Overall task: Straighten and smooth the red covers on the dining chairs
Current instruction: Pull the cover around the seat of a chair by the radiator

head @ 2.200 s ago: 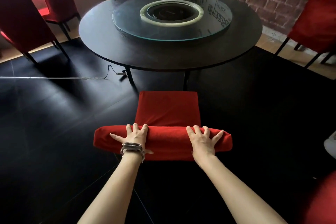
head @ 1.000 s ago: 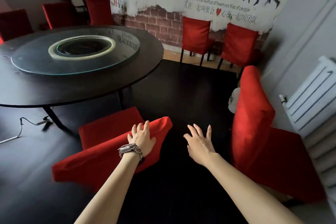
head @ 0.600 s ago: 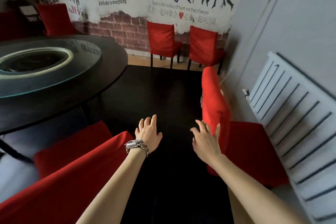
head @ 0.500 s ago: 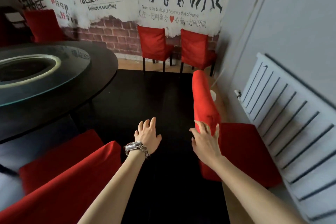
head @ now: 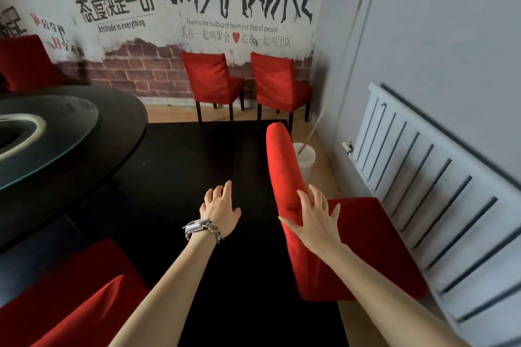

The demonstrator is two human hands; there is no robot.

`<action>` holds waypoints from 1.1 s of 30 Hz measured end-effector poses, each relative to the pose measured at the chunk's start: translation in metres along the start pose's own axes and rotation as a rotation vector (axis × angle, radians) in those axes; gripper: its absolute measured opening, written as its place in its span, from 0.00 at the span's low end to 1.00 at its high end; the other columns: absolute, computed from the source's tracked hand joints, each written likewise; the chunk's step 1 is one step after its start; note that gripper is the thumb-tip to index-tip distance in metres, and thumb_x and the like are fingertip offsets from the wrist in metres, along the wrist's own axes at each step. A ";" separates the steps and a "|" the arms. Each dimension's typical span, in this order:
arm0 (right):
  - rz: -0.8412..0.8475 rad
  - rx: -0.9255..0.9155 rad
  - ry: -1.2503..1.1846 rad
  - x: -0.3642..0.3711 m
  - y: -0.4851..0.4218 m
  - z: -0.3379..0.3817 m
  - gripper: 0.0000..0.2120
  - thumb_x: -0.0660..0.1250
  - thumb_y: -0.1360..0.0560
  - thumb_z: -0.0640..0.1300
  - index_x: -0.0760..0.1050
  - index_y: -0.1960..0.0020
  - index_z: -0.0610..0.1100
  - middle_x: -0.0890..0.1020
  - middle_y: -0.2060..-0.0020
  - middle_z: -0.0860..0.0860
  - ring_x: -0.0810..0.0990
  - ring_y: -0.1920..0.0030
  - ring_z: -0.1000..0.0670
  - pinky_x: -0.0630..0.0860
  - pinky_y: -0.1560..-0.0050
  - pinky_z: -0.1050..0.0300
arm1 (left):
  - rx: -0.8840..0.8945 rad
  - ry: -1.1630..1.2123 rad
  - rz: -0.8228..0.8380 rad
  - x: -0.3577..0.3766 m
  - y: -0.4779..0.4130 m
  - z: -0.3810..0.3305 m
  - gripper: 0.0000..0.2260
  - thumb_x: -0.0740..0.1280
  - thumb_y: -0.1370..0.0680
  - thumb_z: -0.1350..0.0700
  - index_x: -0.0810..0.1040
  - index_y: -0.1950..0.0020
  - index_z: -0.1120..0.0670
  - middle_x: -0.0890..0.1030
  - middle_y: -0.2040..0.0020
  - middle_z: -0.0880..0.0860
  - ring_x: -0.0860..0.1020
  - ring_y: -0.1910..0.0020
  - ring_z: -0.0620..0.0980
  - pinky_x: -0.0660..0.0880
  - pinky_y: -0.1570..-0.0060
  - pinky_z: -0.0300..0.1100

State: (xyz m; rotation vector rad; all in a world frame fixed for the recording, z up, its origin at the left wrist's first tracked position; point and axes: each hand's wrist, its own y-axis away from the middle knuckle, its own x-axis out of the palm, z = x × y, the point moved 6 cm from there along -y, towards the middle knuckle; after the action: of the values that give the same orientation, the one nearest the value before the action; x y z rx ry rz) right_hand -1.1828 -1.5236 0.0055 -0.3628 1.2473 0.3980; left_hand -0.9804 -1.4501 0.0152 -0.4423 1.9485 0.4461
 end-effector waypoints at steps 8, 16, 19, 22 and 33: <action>0.180 0.273 -0.287 0.023 -0.036 -0.023 0.55 0.56 0.38 0.80 0.43 0.22 0.52 0.45 0.22 0.46 0.48 0.23 0.42 0.49 0.30 0.30 | 0.201 -0.040 0.057 0.004 -0.099 -0.053 0.30 0.59 0.21 0.59 0.47 0.22 0.53 0.56 0.24 0.53 0.50 0.24 0.57 0.60 0.31 0.55; 0.182 0.537 -0.509 0.043 -0.064 -0.011 0.53 0.70 0.35 0.69 0.48 0.22 0.47 0.59 0.27 0.43 0.64 0.28 0.42 0.66 0.31 0.44 | 0.411 -0.046 0.189 0.016 -0.191 -0.099 0.31 0.55 0.23 0.66 0.49 0.22 0.51 0.54 0.23 0.53 0.51 0.25 0.58 0.60 0.32 0.58; 0.191 0.614 -0.476 0.041 -0.070 -0.012 0.52 0.70 0.37 0.70 0.54 0.24 0.45 0.66 0.31 0.43 0.69 0.32 0.42 0.69 0.34 0.45 | 0.490 -0.058 0.237 0.026 -0.215 -0.116 0.27 0.55 0.20 0.61 0.50 0.22 0.53 0.54 0.23 0.55 0.52 0.25 0.60 0.57 0.29 0.59; 0.218 0.653 -0.387 0.041 -0.075 -0.011 0.54 0.69 0.38 0.72 0.54 0.25 0.44 0.67 0.32 0.43 0.70 0.33 0.41 0.70 0.35 0.43 | 0.527 -0.089 0.241 0.039 -0.233 -0.129 0.26 0.56 0.18 0.52 0.52 0.22 0.52 0.53 0.23 0.54 0.50 0.24 0.60 0.56 0.30 0.63; 0.160 0.609 -0.173 0.044 -0.078 -0.009 0.41 0.67 0.28 0.61 0.55 0.26 0.42 0.74 0.38 0.43 0.75 0.39 0.39 0.71 0.41 0.47 | 1.059 -0.769 0.306 0.087 -0.272 -0.141 0.19 0.51 0.18 0.50 0.62 0.26 0.46 0.63 0.27 0.52 0.58 0.28 0.58 0.47 0.29 0.64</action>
State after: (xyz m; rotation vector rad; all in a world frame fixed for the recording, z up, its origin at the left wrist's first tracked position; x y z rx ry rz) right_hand -1.1413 -1.5920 -0.0351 0.2873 1.1673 0.1642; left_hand -0.9892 -1.7638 -0.0391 0.6364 1.2371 -0.2470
